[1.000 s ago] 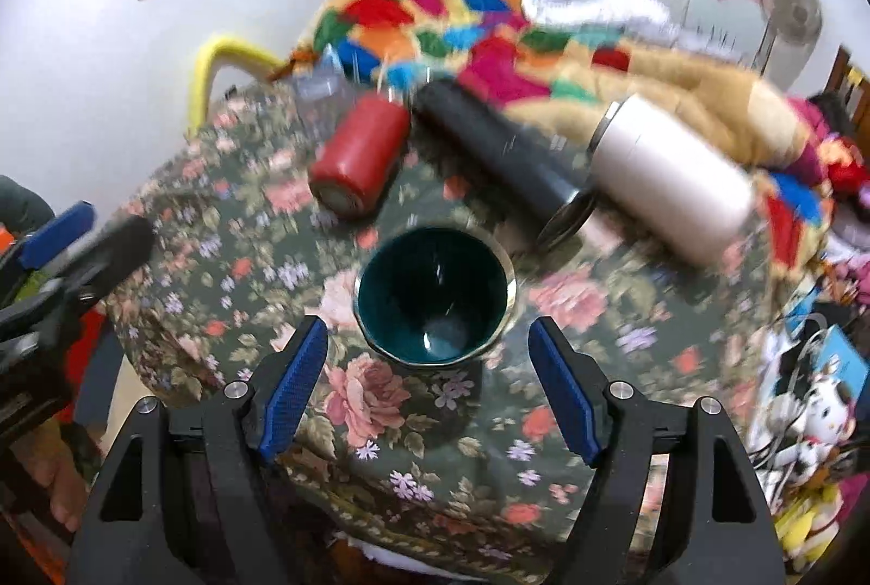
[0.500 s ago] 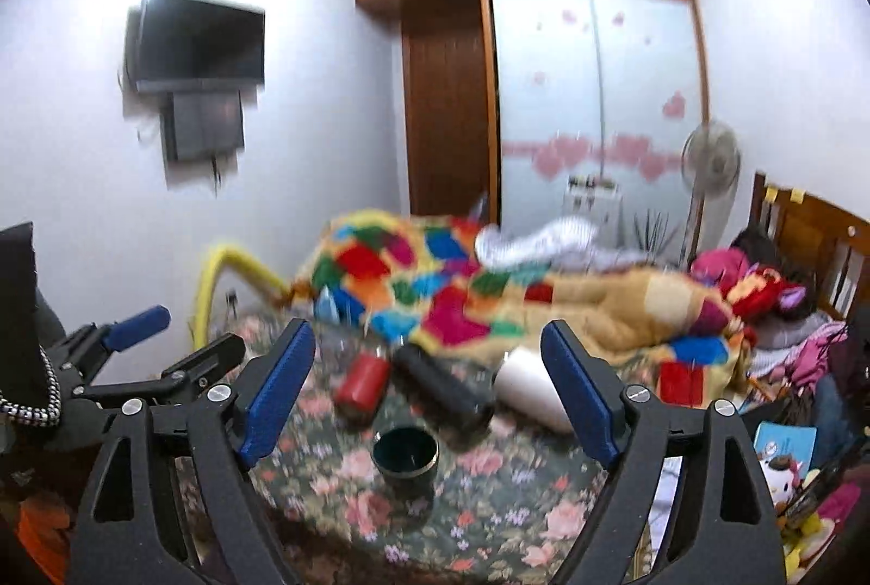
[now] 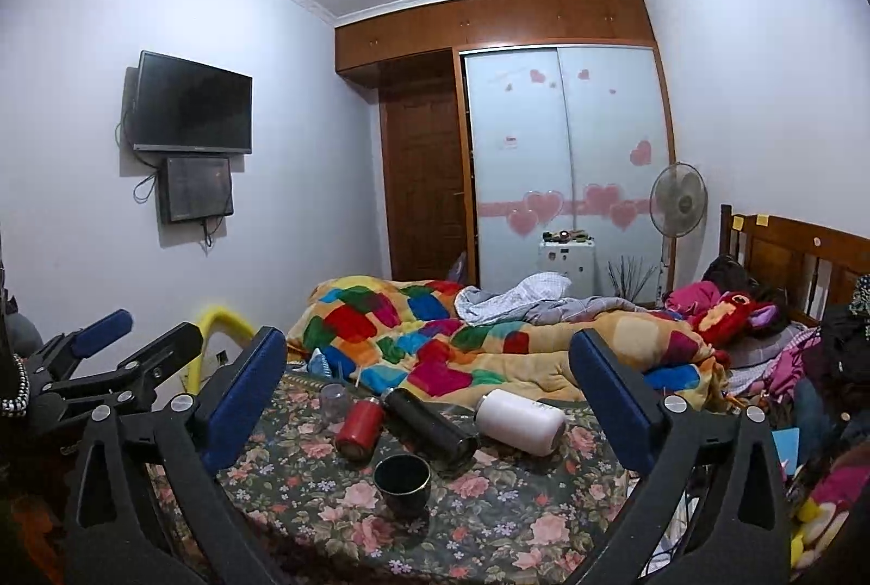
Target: Flip cup upright
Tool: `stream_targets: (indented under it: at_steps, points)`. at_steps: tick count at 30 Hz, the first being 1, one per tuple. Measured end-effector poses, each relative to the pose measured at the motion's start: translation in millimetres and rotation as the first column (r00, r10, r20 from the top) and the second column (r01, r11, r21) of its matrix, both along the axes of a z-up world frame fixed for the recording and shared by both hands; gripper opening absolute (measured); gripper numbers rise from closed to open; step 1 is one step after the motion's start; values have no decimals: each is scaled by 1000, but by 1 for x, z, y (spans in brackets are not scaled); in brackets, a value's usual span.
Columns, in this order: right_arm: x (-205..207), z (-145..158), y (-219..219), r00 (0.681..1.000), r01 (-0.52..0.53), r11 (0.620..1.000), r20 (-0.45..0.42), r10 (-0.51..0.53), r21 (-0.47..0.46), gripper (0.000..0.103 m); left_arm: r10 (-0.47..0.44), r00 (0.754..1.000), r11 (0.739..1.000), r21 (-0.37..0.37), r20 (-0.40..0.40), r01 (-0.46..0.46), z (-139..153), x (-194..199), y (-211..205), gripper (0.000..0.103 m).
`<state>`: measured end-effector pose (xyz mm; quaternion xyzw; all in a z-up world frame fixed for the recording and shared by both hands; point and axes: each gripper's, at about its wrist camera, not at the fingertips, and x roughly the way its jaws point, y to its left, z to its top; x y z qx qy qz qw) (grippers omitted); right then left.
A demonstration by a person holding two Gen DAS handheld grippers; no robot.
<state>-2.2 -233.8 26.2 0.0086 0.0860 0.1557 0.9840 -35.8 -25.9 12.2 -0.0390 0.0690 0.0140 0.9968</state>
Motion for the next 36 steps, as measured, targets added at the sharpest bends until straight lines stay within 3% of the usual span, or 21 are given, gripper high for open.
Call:
stream_targets:
  at_steps: [36]
  points:
    - [-8, -6, -7, 998, -15, 999, -54, 14, -28, 103, 12, 999, 1000, 16, -37, -11, -10, 7, -2, 103]
